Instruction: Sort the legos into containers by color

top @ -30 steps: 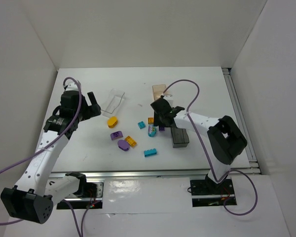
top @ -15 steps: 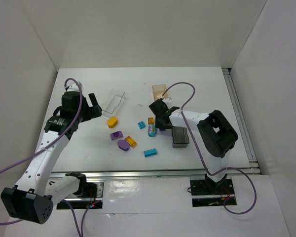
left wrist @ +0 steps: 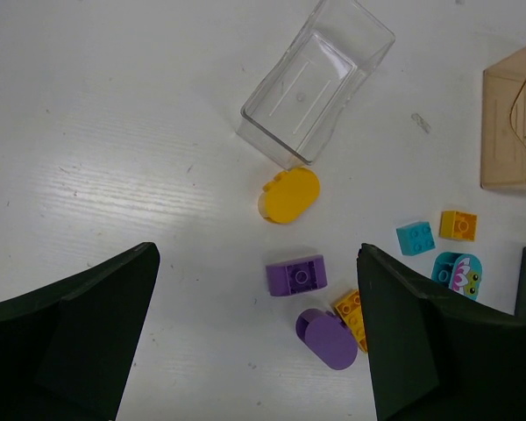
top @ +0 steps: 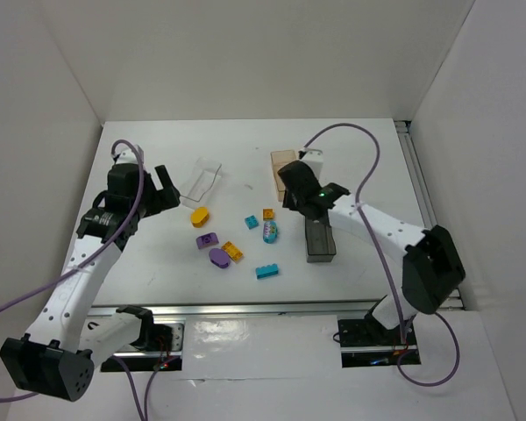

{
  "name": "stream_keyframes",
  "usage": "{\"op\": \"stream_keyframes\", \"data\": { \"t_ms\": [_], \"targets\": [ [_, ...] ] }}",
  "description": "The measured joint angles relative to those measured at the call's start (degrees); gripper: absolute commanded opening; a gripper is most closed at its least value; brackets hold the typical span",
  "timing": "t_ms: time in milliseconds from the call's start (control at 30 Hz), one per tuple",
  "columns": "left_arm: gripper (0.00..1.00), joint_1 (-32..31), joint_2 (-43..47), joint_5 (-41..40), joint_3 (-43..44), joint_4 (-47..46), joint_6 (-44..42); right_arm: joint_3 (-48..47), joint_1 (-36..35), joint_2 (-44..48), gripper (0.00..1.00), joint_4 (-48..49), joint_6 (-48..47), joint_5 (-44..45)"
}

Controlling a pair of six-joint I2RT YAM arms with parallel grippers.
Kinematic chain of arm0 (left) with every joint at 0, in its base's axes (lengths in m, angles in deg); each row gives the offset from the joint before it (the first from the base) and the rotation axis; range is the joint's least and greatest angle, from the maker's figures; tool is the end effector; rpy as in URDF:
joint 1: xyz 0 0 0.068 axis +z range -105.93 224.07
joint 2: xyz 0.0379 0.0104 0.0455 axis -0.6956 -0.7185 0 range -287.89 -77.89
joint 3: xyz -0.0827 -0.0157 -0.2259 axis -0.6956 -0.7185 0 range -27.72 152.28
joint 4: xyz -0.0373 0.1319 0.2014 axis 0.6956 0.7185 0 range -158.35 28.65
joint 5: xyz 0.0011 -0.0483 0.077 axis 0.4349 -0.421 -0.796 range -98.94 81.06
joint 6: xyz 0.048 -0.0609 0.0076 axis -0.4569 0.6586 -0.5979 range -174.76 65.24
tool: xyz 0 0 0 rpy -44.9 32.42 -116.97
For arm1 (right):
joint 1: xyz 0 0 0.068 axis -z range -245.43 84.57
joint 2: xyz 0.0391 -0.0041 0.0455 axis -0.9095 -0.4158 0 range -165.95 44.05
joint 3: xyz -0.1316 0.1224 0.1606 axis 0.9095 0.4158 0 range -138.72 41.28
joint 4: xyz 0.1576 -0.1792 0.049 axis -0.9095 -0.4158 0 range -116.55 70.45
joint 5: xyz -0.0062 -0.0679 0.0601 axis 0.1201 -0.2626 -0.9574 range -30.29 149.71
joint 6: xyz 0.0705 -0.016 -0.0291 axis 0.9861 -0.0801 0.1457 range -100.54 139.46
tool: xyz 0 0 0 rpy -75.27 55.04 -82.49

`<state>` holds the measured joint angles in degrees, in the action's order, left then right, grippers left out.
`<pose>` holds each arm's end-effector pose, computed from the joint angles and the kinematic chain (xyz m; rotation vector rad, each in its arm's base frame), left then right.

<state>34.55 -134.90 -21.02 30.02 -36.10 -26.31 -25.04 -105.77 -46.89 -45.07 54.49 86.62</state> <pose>0.2369 -0.0257 0.2974 -0.4699 2.0594 -0.1730 0.2783 0.1968 0.2025 0.0934 2.3240 0.0748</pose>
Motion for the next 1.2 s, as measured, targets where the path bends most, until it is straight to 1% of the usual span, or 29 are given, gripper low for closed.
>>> {"op": "stream_keyframes", "data": {
  "t_ms": [100,167,233,333,400,500,567,633,733,800,833,867,967,1000,1067,1200],
  "targets": [
    [1.0,-0.3,0.0,0.0,0.0,-0.1,0.2,2.2,3.3,6.2,0.28,0.5,0.0,0.6],
    [1.0,-0.5,0.0,0.1,0.0,-0.1,0.2,4.9,5.7,8.3,0.3,0.6,0.0,0.6],
    [1.0,-0.5,-0.4,0.9,0.0,-0.1,0.3,8.1,7.9,8.7,0.34,0.5,0.0,0.5],
    [1.0,-0.5,-3.0,2.4,0.7,0.5,0.3,12.3,9.1,7.8,0.35,0.0,0.0,-0.3],
    [1.0,-0.5,-5.0,3.2,1.0,0.9,0.3,13.1,9.2,6.9,0.45,-0.2,0.0,-0.7],
    [1.0,-0.5,-6.6,3.8,1.1,1.9,0.3,13.2,9.2,5.8,0.64,-0.1,0.0,-0.9],
    [1.0,-0.5,-6.5,3.8,1.1,2.4,0.3,13.2,9.2,5.6,0.69,-0.1,-0.1,-0.8],
    [1.0,-0.5,-6.3,3.7,1.1,2.4,0.2,13.0,9.1,5.5,0.71,-0.3,-0.2,-0.6],
    [1.0,-0.5,-6.1,3.3,1.1,2.6,0.2,11.7,7.3,5.6,0.71,-1.1,0.0,1.3],
    [1.0,-0.5,-5.9,3.0,1.1,2.7,0.3,10.2,4.2,5.7,0.71,-1.3,0.1,2.3],
    [1.0,-0.5,-5.8,2.9,1.2,2.8,0.3,9.2,2.1,5.7,0.73,-1.3,0.0,2.5],
    [1.0,-0.5,-5.7,2.8,1.2,2.9,0.3,8.2,0.3,5.7,0.82,-1.2,0.0,2.5],
    [1.0,-0.5,-5.7,2.2,1.4,3.2,0.4,5.5,-4.6,4.9,0.92,-0.8,0.1,2.2],
    [1.0,-0.5,-5.7,2.1,1.5,3.5,0.4,4.3,-5.9,3.8,0.97,-0.5,0.1,2.0],
    [1.0,-0.5,-5.7,1.9,1.7,3.8,0.4,2.2,-7.1,0.2,0.98,0.0,0.4,1.4],
    [1.0,-0.5,-5.6,1.4,1.9,3.8,0.4,0.1,-7.3,-8.1,0.98,0.7,1.0,-0.1]
  ]
}}
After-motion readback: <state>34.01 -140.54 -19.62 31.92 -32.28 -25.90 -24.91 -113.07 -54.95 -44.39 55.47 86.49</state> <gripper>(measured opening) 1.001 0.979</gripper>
